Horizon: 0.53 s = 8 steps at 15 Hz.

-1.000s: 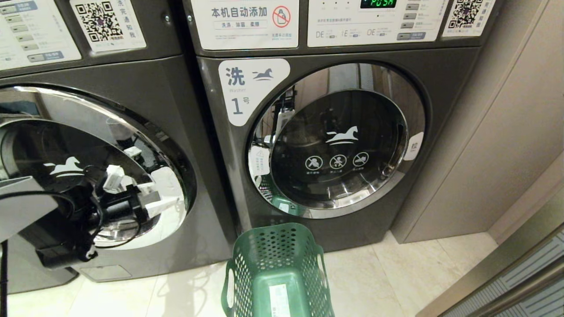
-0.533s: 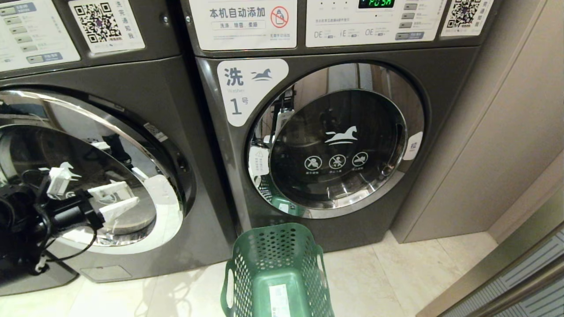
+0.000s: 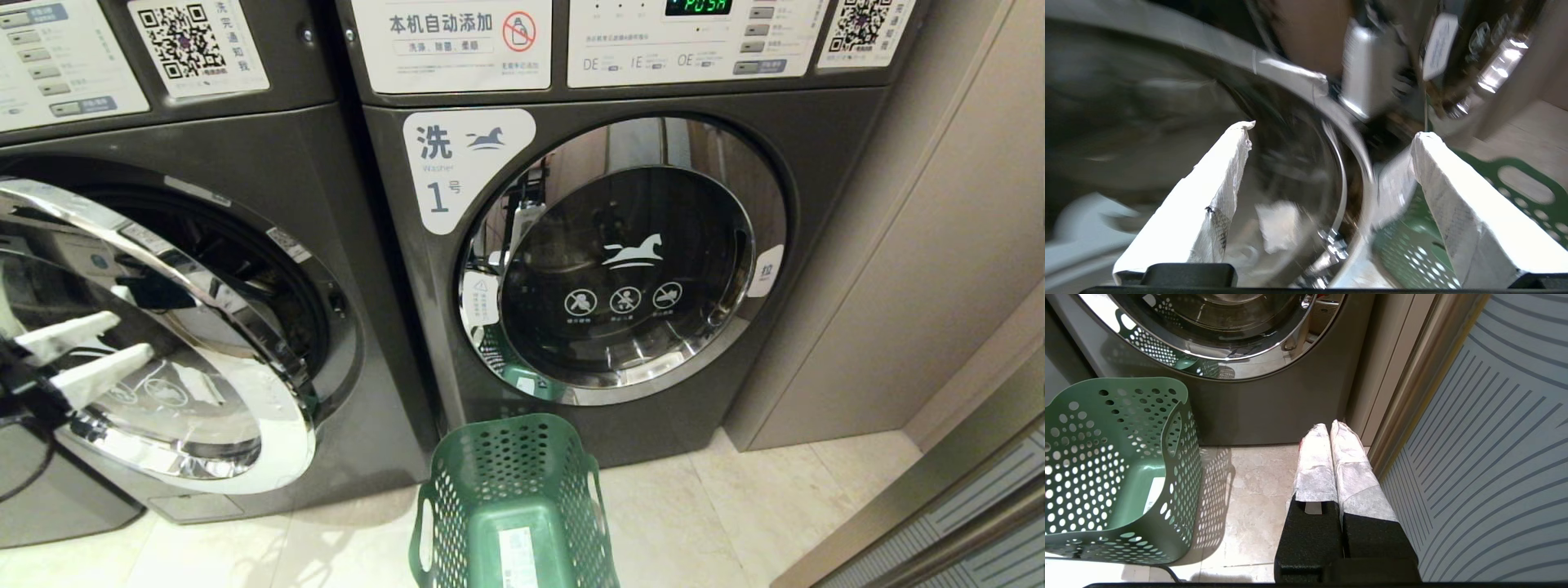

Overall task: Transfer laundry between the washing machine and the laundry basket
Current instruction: Open the lid of the washing machine

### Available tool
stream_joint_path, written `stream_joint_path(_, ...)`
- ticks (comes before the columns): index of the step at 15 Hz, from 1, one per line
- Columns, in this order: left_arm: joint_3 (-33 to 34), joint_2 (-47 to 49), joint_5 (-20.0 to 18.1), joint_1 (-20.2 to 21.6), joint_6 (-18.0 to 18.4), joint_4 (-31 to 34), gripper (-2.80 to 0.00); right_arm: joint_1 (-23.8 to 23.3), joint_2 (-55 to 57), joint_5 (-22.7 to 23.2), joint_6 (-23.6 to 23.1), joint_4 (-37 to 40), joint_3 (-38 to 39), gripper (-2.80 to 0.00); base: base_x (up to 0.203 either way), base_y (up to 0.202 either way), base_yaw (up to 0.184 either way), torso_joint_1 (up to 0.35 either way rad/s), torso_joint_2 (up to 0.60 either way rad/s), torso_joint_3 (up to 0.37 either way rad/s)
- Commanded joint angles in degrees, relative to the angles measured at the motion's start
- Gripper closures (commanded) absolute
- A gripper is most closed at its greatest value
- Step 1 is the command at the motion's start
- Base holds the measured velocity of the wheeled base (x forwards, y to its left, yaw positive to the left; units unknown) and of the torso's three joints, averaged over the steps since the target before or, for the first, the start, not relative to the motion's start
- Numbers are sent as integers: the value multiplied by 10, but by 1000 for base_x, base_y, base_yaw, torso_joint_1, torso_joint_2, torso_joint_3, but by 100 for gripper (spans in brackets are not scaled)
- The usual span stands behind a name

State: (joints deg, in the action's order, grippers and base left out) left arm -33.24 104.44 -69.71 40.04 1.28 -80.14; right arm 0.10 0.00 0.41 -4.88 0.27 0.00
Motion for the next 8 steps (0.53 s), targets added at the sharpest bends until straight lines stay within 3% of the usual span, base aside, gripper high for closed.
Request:
stream_joint_path(1, 35, -175, -2, 106, -28, 7, -280, 0, 0, 1, 0, 0, 0, 0, 0, 0, 0, 0, 0, 0)
stream_joint_path(3, 43, -279, 10, 207, -90, 20, -280, 0, 0, 0, 0, 0, 0, 0, 0, 0, 0, 0, 0, 0)
stream_joint_path(5, 43, -372, 66, 257, -178, 24, -280, 0, 1, 0, 0, 0, 0, 0, 0, 0, 0, 0, 0, 0)
stream_joint_path(6, 41, -412, 129, 273, -222, 27, -280, 0, 0, 0, 0, 0, 0, 0, 0, 0, 0, 0, 0, 0)
stream_joint_path(8, 8, -450, 273, 281, -265, 78, -280, 0, 0, 0, 0, 0, 0, 0, 0, 0, 0, 0, 0, 0)
